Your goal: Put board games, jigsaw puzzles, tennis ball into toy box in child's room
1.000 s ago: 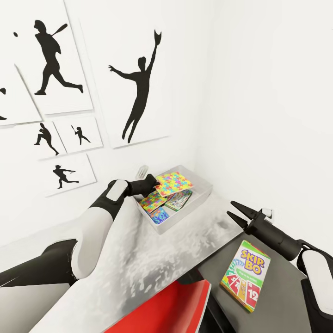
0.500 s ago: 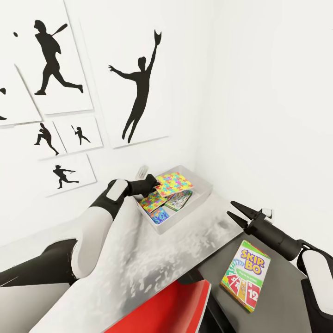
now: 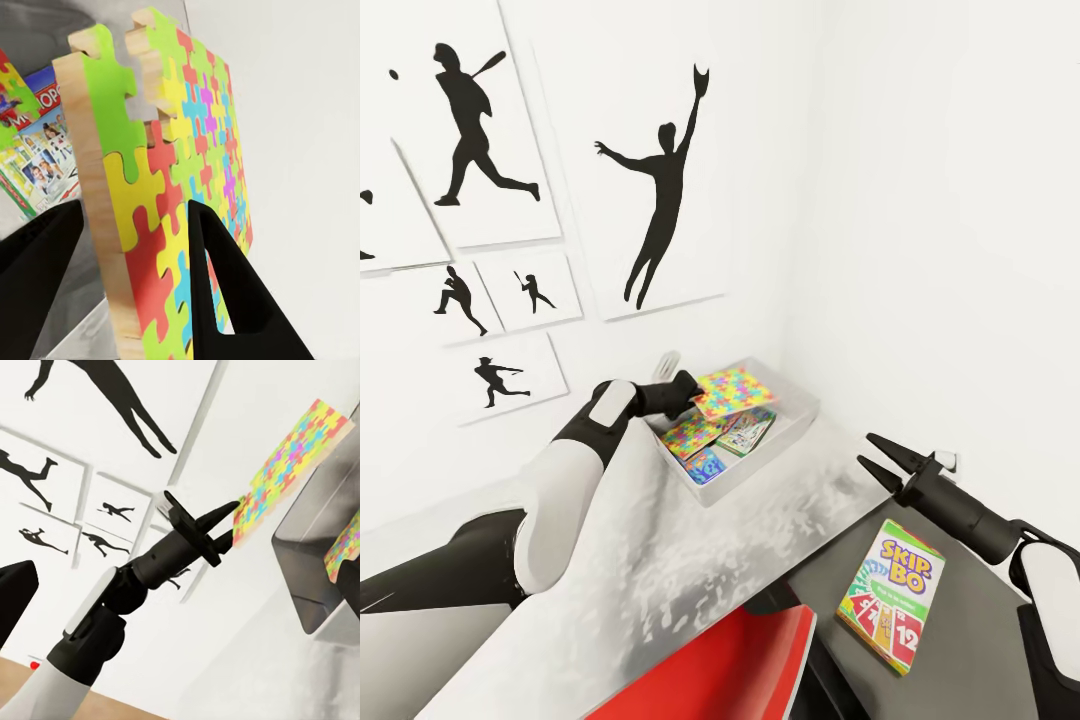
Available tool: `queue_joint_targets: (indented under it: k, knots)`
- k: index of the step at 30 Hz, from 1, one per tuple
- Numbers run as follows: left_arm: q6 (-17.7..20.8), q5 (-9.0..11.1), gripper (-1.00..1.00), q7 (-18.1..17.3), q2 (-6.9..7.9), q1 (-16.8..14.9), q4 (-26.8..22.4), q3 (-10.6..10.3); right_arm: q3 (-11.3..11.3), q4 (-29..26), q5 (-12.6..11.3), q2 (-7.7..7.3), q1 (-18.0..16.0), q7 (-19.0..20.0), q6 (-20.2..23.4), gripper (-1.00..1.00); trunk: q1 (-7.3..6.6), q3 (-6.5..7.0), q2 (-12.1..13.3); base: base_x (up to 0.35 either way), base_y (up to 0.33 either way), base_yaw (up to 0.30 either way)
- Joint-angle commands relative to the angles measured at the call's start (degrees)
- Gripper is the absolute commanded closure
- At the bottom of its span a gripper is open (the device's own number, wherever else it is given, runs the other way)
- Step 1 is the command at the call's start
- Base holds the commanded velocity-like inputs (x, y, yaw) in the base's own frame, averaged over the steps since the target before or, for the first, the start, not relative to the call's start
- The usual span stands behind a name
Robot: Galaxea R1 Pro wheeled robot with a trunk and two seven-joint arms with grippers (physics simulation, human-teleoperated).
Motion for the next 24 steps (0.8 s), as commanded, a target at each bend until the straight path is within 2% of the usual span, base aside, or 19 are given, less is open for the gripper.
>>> queue_joint_targets:
  k: [1,3,9,24]
  knots:
    - [0.2,0.0,1.0,1.0,-0.06,-0.1,0.0,0.5,-0.1,0.0,0.4,0.0,-0.1,0.5,0.2,-1.0,0.03,-0.11,-0.1,0.0,0.0,0.0]
    - [-0.9,0.1,1.0,4.2,-0.06,-0.1,0.0,0.6,-0.1,0.0,0.4,0.0,-0.1,0.4,0.2,-1.0,0.03,-0.11,-0.1,0.0,0.0,0.0]
    - [-2.6,0.1,1.0,6.6,-0.06,-0.1,0.2,0.6,-0.1,0.0,0.4,0.0,-0.1,0.4,0.2,-1.0,0.03,-0.11,-0.1,0.0,0.0,0.0]
    - [-3.8,0.0,1.0,14.6,-0.06,-0.1,0.6,0.7,-0.1,0.0,0.4,0.0,-0.1,0.4,0.2,-1.0,0.03,-0.11,-0.1,0.0,0.0,0.0]
